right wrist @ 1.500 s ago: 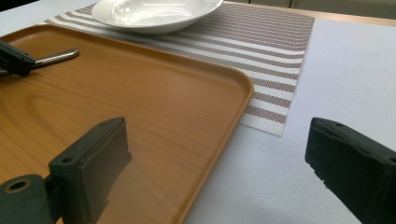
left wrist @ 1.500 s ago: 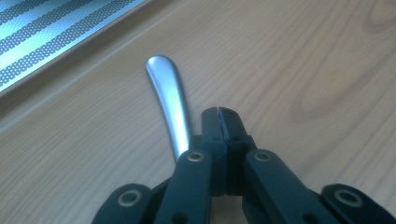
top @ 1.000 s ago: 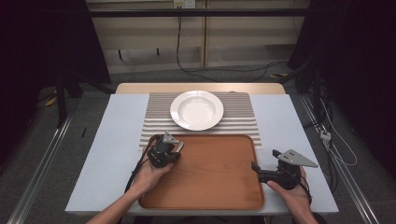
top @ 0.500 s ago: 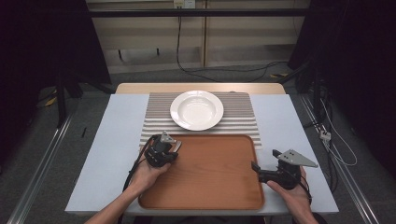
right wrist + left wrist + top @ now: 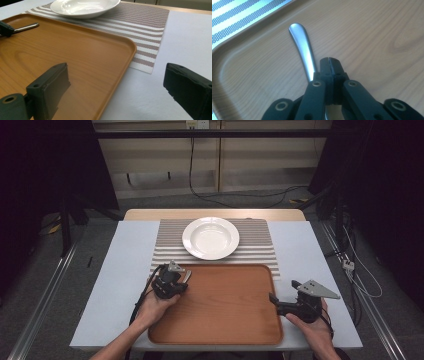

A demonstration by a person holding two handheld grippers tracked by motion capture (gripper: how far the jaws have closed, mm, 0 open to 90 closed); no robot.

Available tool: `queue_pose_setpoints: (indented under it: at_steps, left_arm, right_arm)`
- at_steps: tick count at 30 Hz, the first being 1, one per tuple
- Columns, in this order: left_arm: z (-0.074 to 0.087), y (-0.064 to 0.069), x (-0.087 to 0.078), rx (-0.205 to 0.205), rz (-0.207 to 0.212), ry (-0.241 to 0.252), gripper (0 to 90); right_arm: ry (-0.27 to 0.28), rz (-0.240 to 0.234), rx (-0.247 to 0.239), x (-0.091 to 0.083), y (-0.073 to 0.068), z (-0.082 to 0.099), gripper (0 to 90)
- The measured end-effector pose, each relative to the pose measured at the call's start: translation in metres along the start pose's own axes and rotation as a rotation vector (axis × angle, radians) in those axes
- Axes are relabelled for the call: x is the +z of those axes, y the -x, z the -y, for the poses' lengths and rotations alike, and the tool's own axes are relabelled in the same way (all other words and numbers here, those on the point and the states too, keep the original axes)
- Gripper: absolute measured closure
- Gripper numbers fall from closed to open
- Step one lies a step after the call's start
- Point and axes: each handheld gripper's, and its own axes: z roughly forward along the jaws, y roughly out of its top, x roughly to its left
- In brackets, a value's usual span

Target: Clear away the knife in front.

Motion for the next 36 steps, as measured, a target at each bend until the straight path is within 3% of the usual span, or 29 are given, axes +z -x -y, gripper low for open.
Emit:
queue_pose_setpoints:
  at_steps: [17, 20, 29, 36]
  left_arm:
    - [0.007, -0.007, -0.007, -0.044, -0.008, -0.013, 90.0]
    - [0.009, -0.007, -0.009, -0.031, -0.019, -0.02, 90.0]
    - [0.017, -0.017, -0.015, -0.07, -0.025, -0.013, 90.0]
    - [0.02, -0.02, -0.018, -0.069, -0.03, -0.016, 90.0]
  right_arm:
    - [-0.01, 0.001, -0.007, 0.005, 0.0, -0.001, 5.9]
    - [-0.011, 0.002, -0.006, 0.005, 0.0, 0.0, 5.9]
    - [-0.01, 0.002, -0.006, 0.004, 0.0, -0.001, 5.9]
    - [-0.011, 0.004, -0.006, 0.005, 0.0, -0.001, 5.9]
